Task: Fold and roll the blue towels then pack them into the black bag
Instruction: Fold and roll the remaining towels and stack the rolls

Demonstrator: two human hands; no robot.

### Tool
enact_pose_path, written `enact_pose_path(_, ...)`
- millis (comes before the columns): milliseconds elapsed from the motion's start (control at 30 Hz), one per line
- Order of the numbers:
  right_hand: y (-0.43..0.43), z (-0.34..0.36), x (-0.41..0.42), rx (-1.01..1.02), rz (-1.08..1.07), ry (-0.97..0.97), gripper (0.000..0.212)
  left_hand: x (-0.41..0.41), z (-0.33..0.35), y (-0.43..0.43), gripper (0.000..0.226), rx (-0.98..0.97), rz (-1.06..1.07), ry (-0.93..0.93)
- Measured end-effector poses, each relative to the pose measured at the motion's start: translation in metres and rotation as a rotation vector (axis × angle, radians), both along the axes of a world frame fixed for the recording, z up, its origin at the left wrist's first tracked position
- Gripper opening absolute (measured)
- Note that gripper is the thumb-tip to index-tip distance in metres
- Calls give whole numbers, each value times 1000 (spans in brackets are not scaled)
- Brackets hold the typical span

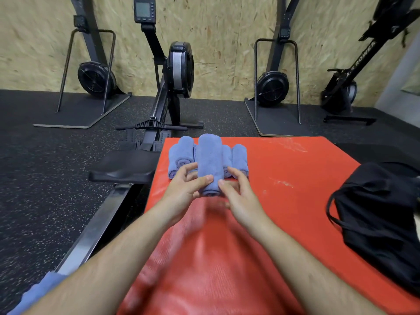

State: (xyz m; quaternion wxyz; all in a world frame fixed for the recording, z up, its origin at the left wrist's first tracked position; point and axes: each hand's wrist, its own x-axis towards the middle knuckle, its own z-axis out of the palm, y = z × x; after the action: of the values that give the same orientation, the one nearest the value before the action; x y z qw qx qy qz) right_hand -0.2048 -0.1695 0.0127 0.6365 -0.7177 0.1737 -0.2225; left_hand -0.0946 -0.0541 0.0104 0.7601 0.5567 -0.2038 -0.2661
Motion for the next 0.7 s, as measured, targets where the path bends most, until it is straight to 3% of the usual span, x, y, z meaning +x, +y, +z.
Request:
enact_pose_path(67,6,4,5,237,94,52,34,2,-3,0,62,35,19,-47)
enact_pose_path(167,11,10,14,260,96,18,28,9,-8,-2,50,82,60,-143)
enact_pose_path(233,11,16,24,250,48,21,24,19,-9,-5,54,185,100,-249)
enact_pose_path(333,-7,14,61,165,-104,94,20,39,-7,-15,51,338,197,-399)
enact_pose_path(400,-23,8,91,45,-156,172,43,57,-9,-23,39,416,285,-532)
enact_pose_path(533,-41,4,144,-109,-201,290,30,105,-20,-38,38,704,385,-855)
enact_pose_path(633,-44,5,169,-188,-182,354,38,136,-31,-47,50,907,340,-913)
enact_pose_path(700,-44,-2,181,-299,-138,446,43,146,-39,-54,54,926,260,-909)
